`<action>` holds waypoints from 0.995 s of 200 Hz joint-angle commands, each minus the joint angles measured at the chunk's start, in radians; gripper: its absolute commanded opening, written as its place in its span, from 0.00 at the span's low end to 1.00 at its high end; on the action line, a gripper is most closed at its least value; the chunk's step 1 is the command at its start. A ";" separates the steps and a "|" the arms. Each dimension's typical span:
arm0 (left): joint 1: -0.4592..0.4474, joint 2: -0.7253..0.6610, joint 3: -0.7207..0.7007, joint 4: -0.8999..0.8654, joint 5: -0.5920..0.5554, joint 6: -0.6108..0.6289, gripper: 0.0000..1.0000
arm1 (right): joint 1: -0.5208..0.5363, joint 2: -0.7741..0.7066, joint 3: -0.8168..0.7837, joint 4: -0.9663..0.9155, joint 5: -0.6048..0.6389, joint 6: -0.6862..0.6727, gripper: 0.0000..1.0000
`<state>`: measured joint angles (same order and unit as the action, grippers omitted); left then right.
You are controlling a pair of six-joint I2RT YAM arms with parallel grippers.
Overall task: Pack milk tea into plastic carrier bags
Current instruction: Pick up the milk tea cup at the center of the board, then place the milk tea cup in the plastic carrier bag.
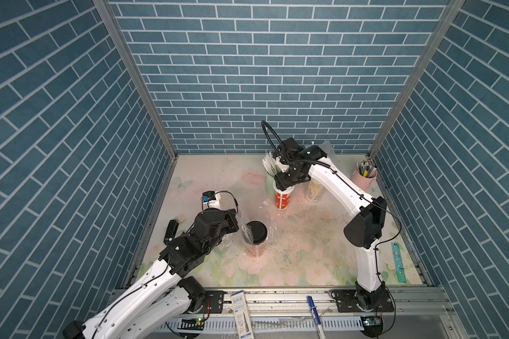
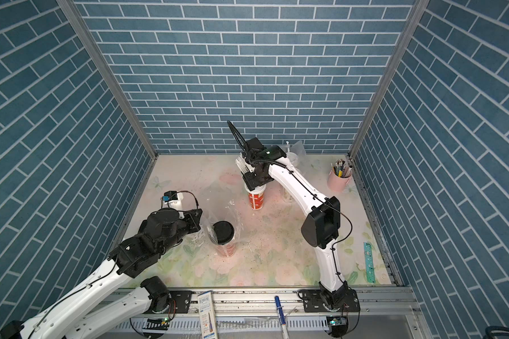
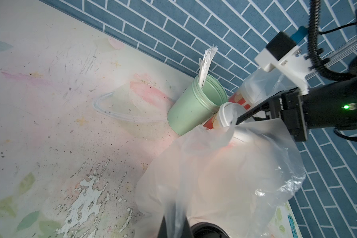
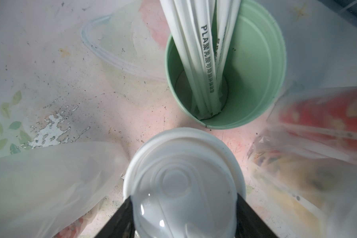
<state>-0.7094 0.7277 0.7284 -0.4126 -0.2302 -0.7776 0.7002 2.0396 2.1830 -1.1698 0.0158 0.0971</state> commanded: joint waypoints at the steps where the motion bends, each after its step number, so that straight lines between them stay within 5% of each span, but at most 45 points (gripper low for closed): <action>1: 0.006 -0.002 -0.005 0.002 0.000 0.003 0.00 | 0.004 -0.157 0.011 -0.010 0.034 -0.012 0.61; 98: 0.005 0.000 -0.006 0.012 0.011 0.003 0.00 | 0.058 -0.512 -0.060 0.156 -0.123 -0.006 0.61; 135: 0.005 0.005 -0.009 0.024 0.027 0.005 0.00 | 0.125 -0.541 -0.082 0.199 -0.284 -0.020 0.61; 199: 0.006 0.017 0.006 0.039 0.050 0.025 0.00 | 0.206 -0.475 -0.074 0.148 -0.331 -0.019 0.62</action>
<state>-0.7090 0.7364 0.7284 -0.3885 -0.1967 -0.7742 0.8967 1.5303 2.1063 -1.0172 -0.2756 0.0963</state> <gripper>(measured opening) 0.043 0.677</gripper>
